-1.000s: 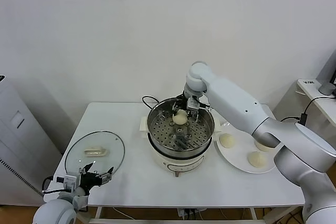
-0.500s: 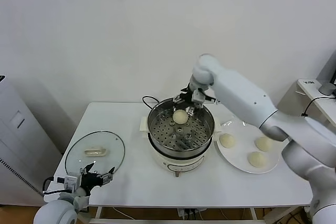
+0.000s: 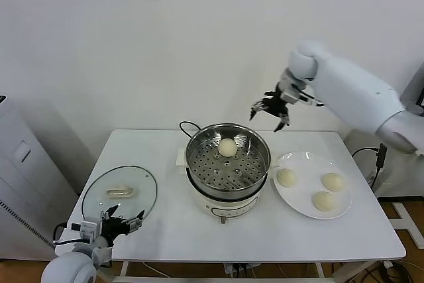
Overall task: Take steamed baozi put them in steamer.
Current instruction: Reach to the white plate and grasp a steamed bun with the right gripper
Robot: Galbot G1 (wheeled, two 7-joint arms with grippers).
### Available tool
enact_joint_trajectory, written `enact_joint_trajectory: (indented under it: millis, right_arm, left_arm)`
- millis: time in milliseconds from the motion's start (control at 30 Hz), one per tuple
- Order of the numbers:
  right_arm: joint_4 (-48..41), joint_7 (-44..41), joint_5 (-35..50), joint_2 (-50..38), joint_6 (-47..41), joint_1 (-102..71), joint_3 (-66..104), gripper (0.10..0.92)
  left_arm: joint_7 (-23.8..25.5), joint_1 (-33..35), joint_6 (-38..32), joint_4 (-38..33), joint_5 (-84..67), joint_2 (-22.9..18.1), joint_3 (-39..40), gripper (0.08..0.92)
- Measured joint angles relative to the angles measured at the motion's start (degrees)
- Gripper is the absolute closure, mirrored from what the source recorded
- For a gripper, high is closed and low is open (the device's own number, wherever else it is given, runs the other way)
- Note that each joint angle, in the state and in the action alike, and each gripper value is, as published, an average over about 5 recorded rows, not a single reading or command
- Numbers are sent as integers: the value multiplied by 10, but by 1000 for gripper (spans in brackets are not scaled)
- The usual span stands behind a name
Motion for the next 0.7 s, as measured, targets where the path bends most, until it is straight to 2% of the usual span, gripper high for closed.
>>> enact_joint_trajectory:
  millis: [333,700]
  right_arm:
    - [-13,18,61,-51,-210,-35,-30,203]
    - [-67,26,51,-38,-296,-121,14,203]
  left_arm:
    - [0,0,0,1,-1,-3,-2,177]
    - [0,-2,2,4,0,-6,-3,177]
